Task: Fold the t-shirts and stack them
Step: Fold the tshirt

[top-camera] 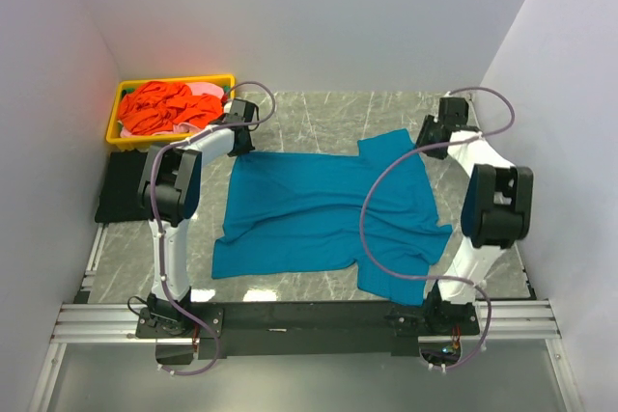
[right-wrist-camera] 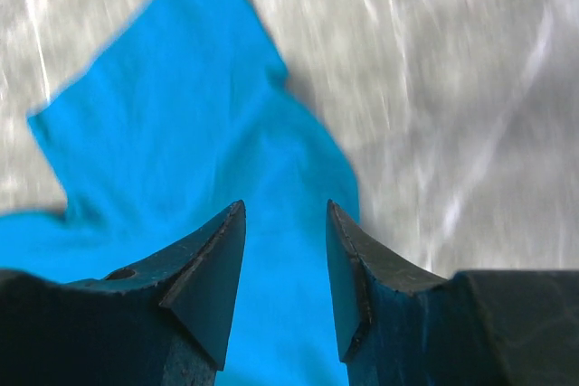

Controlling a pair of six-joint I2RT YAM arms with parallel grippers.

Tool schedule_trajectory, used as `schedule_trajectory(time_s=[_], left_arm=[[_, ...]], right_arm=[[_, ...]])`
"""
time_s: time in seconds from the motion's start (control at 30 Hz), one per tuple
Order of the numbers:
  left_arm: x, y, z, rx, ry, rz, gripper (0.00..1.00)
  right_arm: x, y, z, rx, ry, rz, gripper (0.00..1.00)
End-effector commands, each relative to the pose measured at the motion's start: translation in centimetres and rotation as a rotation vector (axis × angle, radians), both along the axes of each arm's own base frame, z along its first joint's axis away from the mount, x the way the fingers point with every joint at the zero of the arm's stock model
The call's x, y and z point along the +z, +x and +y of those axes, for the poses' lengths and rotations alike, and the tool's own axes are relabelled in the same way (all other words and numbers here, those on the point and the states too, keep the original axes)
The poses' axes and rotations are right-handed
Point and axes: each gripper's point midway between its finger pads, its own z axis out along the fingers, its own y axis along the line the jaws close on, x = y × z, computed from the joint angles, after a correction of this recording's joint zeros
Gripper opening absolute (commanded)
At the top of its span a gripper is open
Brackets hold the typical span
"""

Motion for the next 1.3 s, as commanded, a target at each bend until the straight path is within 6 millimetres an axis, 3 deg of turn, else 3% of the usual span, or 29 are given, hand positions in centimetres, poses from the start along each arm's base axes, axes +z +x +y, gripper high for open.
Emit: schedule_trajectory(time_s=[0.0,0.03,0.07,0.2,0.23,0.27,0.47,0.87,1.27], left_arm=[[-1.0,-2.0,1.1,-0.008,0.049,0.074,0.01],[-1.0,-2.0,1.0,-0.009,0.047,0.074,0.01],[-1.0,-2.0,0.9,-0.01,0.047,0.074,0.01],[-1.2,-2.1,0.6,-0.017,0.048,0.078,0.01],[-1.1,-2.0,0.6,-0.017,0.047,0.077,0.01],[-1.1,-2.1,0.6,-0.018,0.049,0.078,0.01],[-0.8,-1.9,0.6,-0.018,0.047,0.071,0.01],[-0.4,-1.9,0.7,-0.017,0.055,0.066,0.01],[-0.1,-1.8,0.6,-0.02,0.056,0.058,0.01]], right_arm=[[1.5,3.5,-0.9,0.054,-0.055,-0.054,0.48],[0.4,4.0,-0.9,0.064,-0.05,-0.029,0.49],[1.4,5.2,-0.9,0.073,-0.051,-0.054,0.49],[0.2,6.8,-0.2,0.124,-0.017,-0.015,0.5],[-0.8,7.0,-0.2,0.13,-0.014,0.008,0.5],[-0.4,7.7,-0.2,0.132,-0.015,0.001,0.5],[-2.0,7.2,0.0,0.134,0.004,0.055,0.5],[-3.4,9.3,0.4,0.15,0.009,0.079,0.49],[-4.8,10.1,1.5,0.174,-0.041,0.15,0.48]])
